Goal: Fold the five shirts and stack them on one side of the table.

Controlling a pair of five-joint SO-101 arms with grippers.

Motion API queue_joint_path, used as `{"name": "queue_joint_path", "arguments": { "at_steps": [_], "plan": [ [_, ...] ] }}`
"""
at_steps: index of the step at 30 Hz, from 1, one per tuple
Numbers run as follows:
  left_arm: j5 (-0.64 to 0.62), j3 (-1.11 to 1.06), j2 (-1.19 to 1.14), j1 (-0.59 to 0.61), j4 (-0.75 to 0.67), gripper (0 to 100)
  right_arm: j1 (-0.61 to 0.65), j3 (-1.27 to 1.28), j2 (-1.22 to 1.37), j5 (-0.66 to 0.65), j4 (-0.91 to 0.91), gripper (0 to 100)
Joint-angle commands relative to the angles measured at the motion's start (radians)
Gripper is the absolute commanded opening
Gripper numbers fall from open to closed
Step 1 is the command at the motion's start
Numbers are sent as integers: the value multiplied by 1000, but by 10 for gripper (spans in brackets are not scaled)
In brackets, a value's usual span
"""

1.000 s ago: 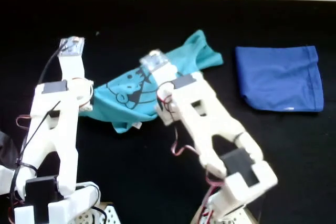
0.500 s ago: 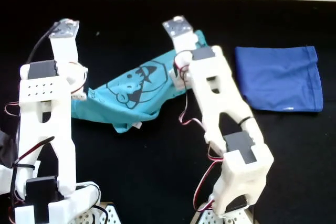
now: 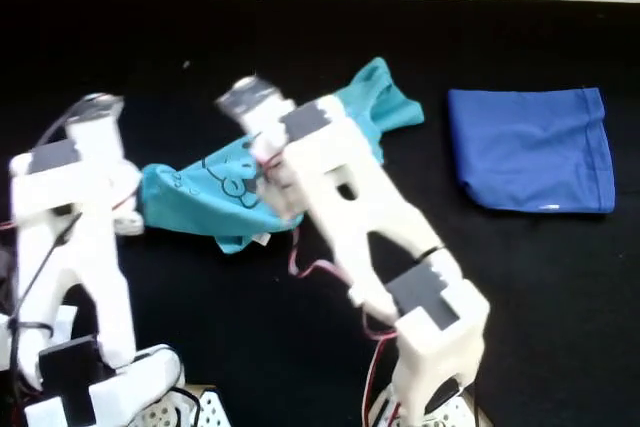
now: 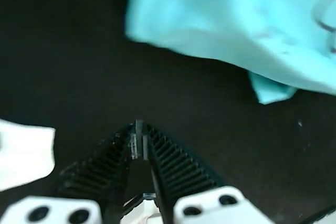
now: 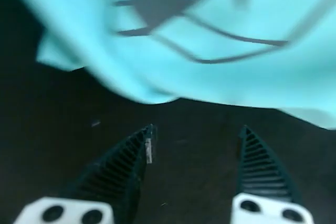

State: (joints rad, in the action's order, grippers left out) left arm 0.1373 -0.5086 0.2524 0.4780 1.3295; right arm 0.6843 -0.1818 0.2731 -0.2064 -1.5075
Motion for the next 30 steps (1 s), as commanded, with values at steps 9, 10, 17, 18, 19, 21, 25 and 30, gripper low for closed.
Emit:
{"name": "queue_joint_path", "arguments": {
  "at_steps": [9,10,17,18,19,21,25,30],
  "plan": [
    [138,4,38,341,11,14,176,93,2,8,174,243],
    [140,4,38,354,11,14,180,117,2,8,205,243],
    [140,41,38,375,61,14,101,127,153,3,340,239],
    [140,54,38,375,77,14,71,90,188,6,335,223],
    [140,65,38,375,91,14,45,53,213,8,329,184],
    [140,77,38,375,106,14,7,-33,228,9,292,63],
    [140,70,28,343,106,14,-10,-222,225,9,145,15],
    [135,68,30,248,106,14,-31,-463,232,3,30,6]
  ]
}}
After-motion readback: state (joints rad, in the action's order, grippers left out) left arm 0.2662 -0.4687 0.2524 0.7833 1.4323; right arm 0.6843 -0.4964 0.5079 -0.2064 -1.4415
